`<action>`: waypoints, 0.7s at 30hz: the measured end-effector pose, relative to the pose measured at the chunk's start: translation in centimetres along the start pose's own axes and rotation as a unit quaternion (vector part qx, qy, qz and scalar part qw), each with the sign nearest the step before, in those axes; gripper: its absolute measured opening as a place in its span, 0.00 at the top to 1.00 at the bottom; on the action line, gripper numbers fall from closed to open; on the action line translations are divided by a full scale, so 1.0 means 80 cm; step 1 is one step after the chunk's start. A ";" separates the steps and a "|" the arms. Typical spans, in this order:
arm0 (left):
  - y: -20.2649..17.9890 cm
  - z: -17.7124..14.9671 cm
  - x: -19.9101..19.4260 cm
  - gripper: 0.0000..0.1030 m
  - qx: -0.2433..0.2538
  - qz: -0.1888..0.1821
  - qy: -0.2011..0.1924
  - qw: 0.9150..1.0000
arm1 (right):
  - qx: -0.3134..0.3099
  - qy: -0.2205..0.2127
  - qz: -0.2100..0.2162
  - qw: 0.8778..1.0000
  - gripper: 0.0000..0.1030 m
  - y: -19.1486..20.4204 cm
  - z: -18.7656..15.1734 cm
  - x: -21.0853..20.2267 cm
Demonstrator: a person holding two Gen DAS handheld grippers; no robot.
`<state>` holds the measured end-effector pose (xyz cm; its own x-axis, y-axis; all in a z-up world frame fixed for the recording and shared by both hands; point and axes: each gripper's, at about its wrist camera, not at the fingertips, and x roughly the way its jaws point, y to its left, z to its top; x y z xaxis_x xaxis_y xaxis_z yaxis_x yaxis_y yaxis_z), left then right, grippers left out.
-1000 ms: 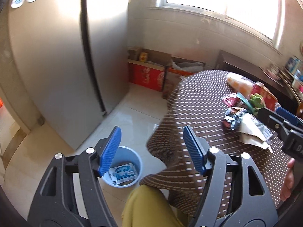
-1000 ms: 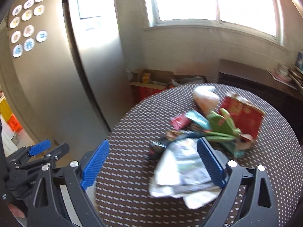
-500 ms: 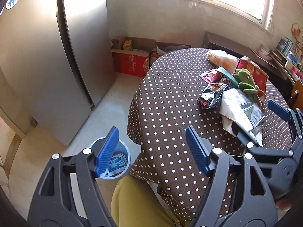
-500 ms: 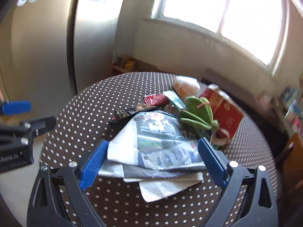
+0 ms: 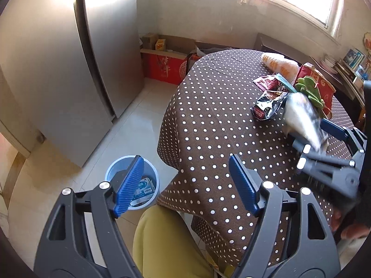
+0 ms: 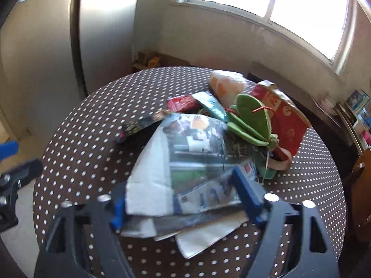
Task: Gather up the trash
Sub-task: 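Close the right tool on the edge of the folded newspaper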
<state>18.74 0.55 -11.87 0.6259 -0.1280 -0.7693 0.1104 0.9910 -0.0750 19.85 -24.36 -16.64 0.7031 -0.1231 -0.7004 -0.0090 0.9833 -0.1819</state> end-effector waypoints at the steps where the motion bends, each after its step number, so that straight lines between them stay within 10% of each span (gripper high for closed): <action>1: -0.001 0.000 0.001 0.28 0.001 -0.001 0.001 1.000 | 0.001 -0.004 -0.013 1.000 0.50 -0.002 0.001 0.000; 6: -0.009 0.008 0.004 0.28 0.008 -0.007 0.002 1.000 | 0.033 -0.044 -0.015 0.998 0.72 -0.026 0.002 -0.017; 21: -0.098 0.062 0.053 0.21 0.063 -0.067 0.011 0.996 | 0.229 -0.108 0.133 0.958 0.81 -0.151 -0.001 -0.094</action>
<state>24.35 -7.97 -11.36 0.5822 -0.2558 -0.7718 0.2888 0.9524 -0.0978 14.63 -35.34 -9.18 0.8508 0.1227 -0.5109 0.0689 0.9379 0.3399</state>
